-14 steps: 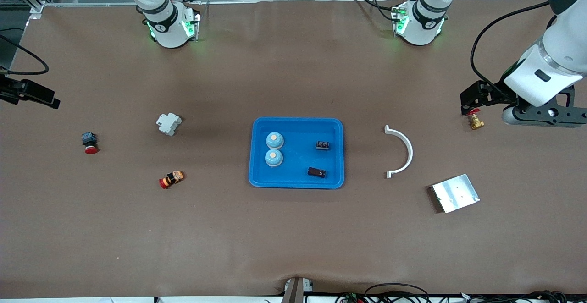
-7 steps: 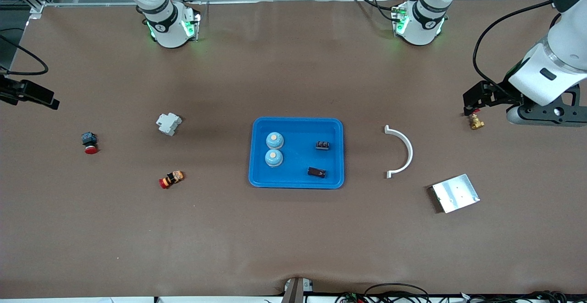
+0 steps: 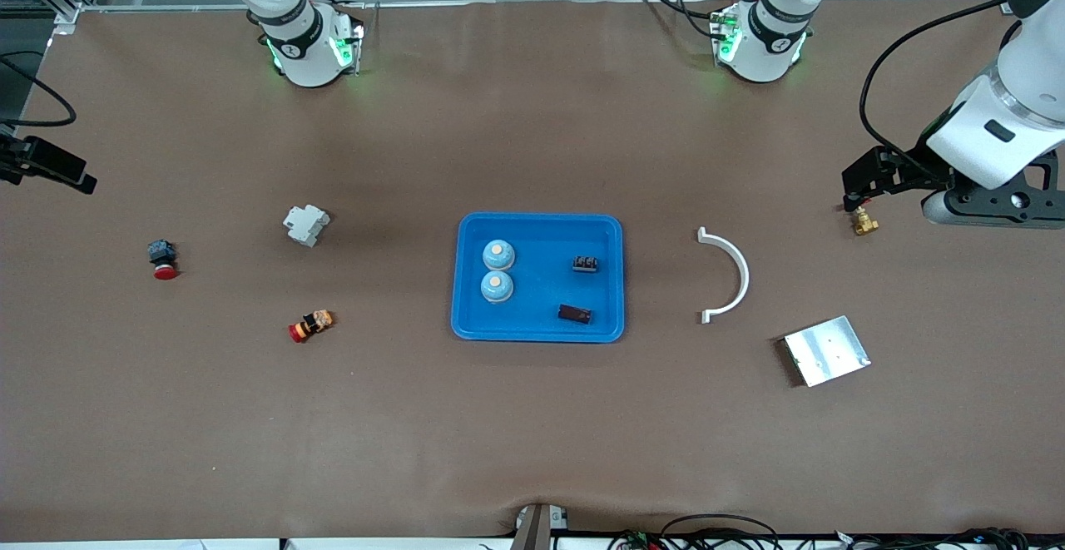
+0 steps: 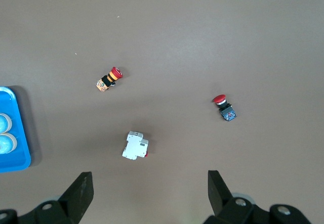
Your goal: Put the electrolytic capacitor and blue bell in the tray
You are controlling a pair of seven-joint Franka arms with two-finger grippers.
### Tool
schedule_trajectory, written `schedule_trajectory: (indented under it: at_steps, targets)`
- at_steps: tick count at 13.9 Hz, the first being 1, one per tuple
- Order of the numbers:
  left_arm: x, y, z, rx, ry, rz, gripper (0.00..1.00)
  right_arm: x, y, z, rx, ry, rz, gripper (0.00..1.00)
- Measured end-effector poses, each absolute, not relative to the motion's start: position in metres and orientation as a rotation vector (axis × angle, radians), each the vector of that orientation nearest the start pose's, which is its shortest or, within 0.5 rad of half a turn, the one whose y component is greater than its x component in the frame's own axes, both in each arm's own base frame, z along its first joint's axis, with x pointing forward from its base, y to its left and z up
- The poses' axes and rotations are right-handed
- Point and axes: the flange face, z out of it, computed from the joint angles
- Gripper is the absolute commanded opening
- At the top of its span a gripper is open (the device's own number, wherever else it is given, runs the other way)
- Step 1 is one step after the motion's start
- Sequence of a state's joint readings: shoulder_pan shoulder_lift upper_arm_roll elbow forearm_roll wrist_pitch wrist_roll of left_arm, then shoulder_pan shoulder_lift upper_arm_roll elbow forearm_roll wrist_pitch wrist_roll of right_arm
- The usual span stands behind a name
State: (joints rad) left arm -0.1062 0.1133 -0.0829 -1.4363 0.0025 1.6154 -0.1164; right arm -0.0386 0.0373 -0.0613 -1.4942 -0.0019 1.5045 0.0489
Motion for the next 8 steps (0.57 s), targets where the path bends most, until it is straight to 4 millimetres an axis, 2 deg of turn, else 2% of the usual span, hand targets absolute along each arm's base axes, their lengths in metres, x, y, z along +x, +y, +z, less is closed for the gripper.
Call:
schedule_trajectory:
  at_steps: [8]
  targets:
    - [0.5836,-0.1087,0.6293,-3.155,0.118,-0.106,1.0,0.5549,-0.0494,0.6333,-3.14,0.216,0.034,1.0]
